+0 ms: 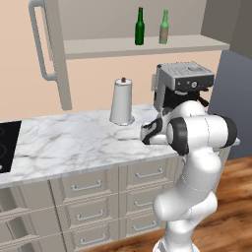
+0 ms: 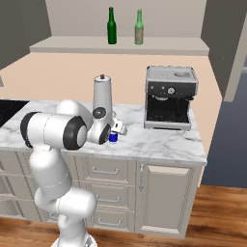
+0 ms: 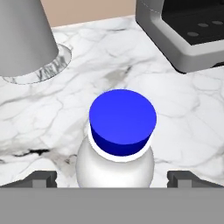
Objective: Sort all alcoholic drinks to one cabinet, and non-alcoholic drinks to the other.
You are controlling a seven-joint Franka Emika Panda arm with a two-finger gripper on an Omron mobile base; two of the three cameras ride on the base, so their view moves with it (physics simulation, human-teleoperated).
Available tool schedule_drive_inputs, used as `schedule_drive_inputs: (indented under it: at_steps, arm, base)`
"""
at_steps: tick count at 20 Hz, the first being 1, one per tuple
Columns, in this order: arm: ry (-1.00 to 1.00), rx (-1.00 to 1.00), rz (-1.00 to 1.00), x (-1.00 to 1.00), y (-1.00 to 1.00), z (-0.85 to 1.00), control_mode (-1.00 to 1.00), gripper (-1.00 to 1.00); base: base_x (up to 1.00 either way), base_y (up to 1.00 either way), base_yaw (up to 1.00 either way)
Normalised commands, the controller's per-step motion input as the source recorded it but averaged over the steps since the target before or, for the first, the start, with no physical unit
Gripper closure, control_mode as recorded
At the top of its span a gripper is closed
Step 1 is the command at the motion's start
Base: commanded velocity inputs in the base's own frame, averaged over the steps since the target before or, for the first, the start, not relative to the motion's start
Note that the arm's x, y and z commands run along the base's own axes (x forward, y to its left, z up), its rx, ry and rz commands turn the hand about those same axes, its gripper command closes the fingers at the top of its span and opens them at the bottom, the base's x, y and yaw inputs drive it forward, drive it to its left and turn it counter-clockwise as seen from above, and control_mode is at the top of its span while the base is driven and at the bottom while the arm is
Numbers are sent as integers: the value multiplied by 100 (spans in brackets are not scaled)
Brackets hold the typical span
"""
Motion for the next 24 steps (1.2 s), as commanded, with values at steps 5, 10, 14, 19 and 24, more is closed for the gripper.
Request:
schedule_drive_inputs:
  at_steps: [5, 10, 14, 19, 24]
  arm:
    - [0, 0, 0, 9, -1, -5, -100, -100]
    - [-2, 0, -1, 4, -4, -6, -100, -100]
    - [-4, 0, -1, 4, -6, -9, -100, -100]
    - [-8, 0, 0, 4, -1, -8, -100, -100]
    - [-7, 0, 0, 2, 0, -9, -100, -100]
  base:
    - [0, 0, 0]
    - [0, 0, 0]
    - [0, 0, 0]
    - [0, 0, 0]
    - [0, 0, 0]
